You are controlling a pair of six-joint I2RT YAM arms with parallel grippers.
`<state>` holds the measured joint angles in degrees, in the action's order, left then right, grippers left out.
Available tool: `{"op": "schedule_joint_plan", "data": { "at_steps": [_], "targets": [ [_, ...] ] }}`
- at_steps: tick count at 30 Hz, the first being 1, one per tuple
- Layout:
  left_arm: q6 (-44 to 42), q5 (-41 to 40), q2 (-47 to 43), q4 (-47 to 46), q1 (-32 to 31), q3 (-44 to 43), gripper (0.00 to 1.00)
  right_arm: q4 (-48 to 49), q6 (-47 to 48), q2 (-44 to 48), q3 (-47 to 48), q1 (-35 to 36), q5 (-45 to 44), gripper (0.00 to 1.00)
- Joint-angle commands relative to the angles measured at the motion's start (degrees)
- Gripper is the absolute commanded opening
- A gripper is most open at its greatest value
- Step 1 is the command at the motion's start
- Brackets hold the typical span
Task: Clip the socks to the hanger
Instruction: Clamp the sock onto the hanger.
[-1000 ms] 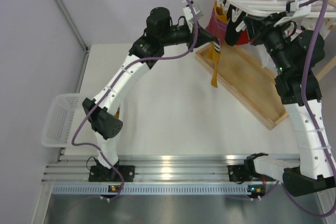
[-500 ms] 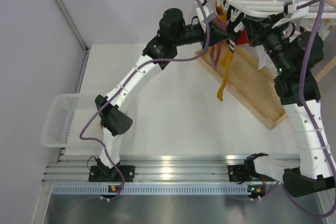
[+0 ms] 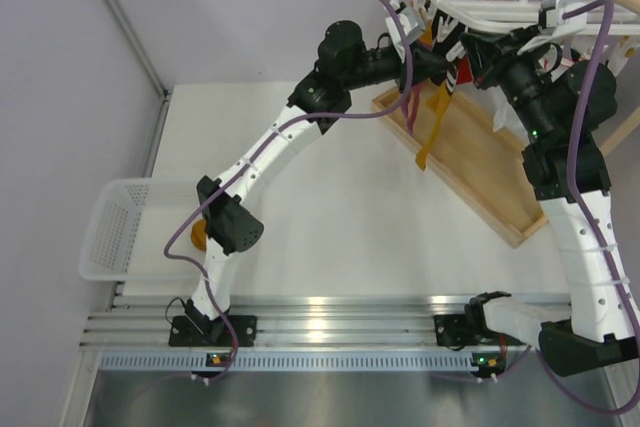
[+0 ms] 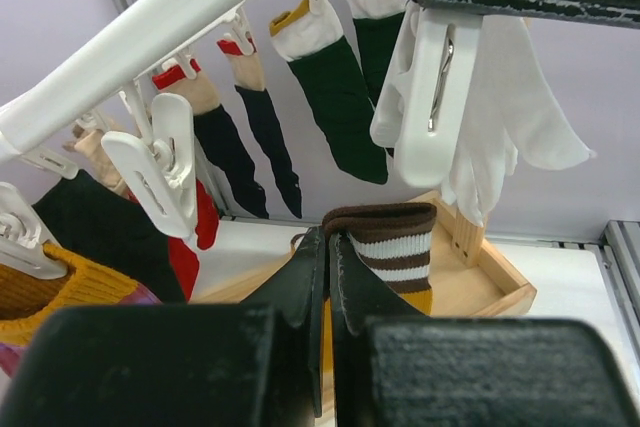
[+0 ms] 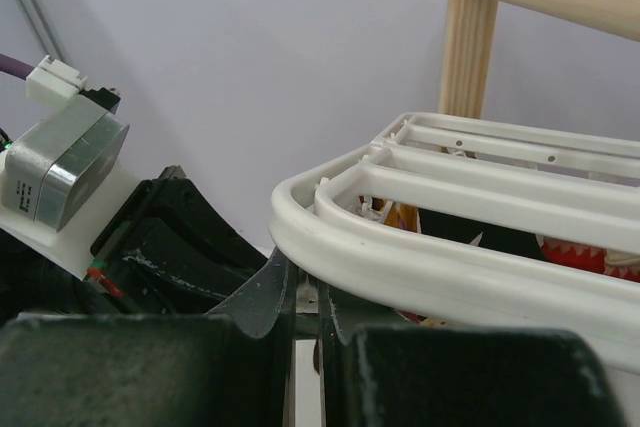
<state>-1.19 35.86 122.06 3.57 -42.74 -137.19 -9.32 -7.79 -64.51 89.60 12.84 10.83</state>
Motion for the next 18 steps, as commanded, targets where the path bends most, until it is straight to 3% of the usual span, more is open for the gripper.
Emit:
{"op": "schedule_joint_plan", "data": {
  "at_steps": [1,18],
  "targets": [
    [0.93,-0.61,-0.86,-4.98,-0.32,-3.18,0.0,-2.37,1.64,1.14,-1.1,0.61,5.43,0.0],
    [3.04,0.71,-2.0,-6.39,-0.41,-5.2,0.0,-2.89,5.07,1.93,-3.03,0.61,4.29,0.0]
  ]
}}
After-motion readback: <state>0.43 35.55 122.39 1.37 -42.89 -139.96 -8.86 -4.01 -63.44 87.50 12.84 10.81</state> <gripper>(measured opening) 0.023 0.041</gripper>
